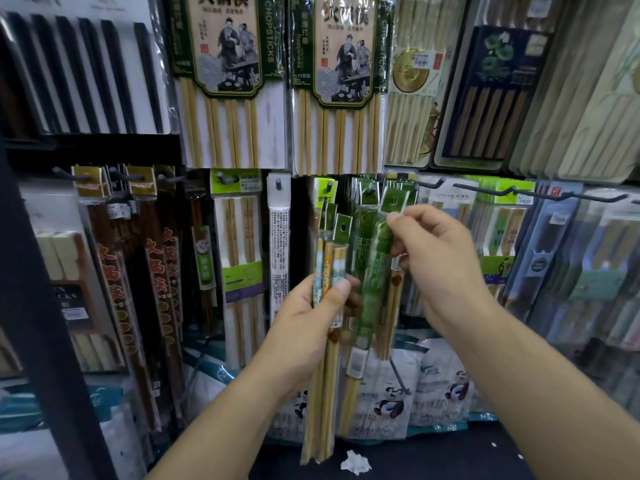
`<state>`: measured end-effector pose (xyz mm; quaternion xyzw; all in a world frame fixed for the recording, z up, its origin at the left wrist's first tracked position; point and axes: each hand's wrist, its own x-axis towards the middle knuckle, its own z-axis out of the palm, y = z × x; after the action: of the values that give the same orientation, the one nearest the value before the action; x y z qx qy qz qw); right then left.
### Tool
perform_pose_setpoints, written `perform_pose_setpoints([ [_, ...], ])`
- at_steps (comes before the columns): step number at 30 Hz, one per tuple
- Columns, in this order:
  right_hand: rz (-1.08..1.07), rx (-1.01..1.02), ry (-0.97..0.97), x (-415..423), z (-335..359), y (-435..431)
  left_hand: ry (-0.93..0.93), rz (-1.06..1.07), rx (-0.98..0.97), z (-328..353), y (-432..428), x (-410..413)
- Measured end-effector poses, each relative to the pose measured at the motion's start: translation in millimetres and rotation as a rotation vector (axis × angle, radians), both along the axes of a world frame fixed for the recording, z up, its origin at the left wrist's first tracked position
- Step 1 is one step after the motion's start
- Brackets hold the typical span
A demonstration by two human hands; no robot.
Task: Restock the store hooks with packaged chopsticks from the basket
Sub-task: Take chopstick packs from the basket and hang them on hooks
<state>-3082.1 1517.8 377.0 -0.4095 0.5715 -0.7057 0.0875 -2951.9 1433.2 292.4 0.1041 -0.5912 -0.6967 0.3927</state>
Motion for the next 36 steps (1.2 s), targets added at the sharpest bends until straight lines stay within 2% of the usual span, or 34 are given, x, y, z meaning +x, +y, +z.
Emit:
perform_pose_setpoints([
  [6,-0.157,0.024,-0.027,-24,16,-3,-0.004,0.050,-0.036,1,-9,2],
  [20,-0.251,0.031,0.088,-36,14,-13,-0.056,0.031,-0.140,-2,-7,1],
  [24,-0.294,0.071,0.088,-38,5,-14,-0.033,-0.022,-0.051,-1,-6,1],
  [29,-0.345,0.000,0.092,-28,-9,-7,0.031,-0.119,0.039,3,-6,4],
  [31,-0.270,0.033,0.126,-18,-15,-2,0.045,-0.110,-0.002,3,-5,3],
  [34,-0.006,0.128,0.127,-1,-21,1,0.037,-0.073,-0.082,2,-1,2],
  [36,0.086,0.127,0.109,6,-22,0,0.033,-0.084,-0.100,2,2,1],
])
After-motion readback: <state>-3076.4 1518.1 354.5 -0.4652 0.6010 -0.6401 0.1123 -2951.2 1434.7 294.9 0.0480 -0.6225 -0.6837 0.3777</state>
